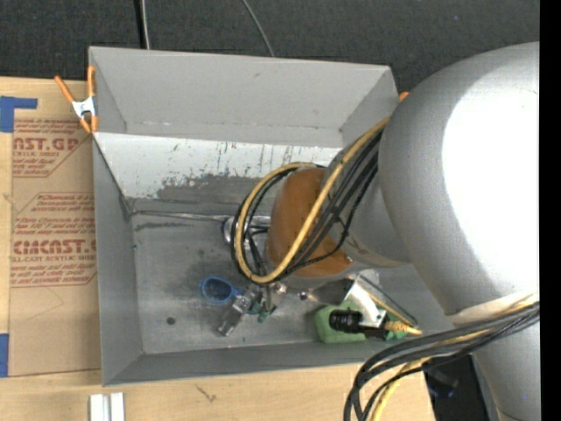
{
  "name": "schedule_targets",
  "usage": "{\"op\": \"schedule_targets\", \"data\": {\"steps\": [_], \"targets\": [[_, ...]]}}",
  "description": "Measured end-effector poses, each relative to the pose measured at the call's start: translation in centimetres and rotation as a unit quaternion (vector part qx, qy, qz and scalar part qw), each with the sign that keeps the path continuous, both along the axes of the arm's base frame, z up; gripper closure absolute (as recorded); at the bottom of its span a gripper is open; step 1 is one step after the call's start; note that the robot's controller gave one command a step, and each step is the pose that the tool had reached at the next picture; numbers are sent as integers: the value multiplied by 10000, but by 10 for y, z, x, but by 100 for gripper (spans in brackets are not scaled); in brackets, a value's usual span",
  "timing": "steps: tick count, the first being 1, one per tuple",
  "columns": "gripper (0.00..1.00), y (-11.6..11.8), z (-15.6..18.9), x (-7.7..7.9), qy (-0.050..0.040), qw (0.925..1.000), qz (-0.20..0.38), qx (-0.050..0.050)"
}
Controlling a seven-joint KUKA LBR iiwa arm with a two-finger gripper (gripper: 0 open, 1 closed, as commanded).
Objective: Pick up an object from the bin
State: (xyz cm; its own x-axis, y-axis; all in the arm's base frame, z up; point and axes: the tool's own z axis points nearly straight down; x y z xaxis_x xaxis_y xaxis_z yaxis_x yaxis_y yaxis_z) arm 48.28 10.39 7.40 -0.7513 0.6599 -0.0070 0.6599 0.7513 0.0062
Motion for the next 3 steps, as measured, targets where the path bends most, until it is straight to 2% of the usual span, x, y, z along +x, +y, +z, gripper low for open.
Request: {"op": "schedule_targets", "data": {"steps": [1, 2, 3], "targets": [[0, 0, 2, 1, 28, 10000, 0, 4], [100, 0, 4, 4, -3, 10000, -2, 9], [100, 1, 84, 5, 14, 10000, 4, 7]]}}
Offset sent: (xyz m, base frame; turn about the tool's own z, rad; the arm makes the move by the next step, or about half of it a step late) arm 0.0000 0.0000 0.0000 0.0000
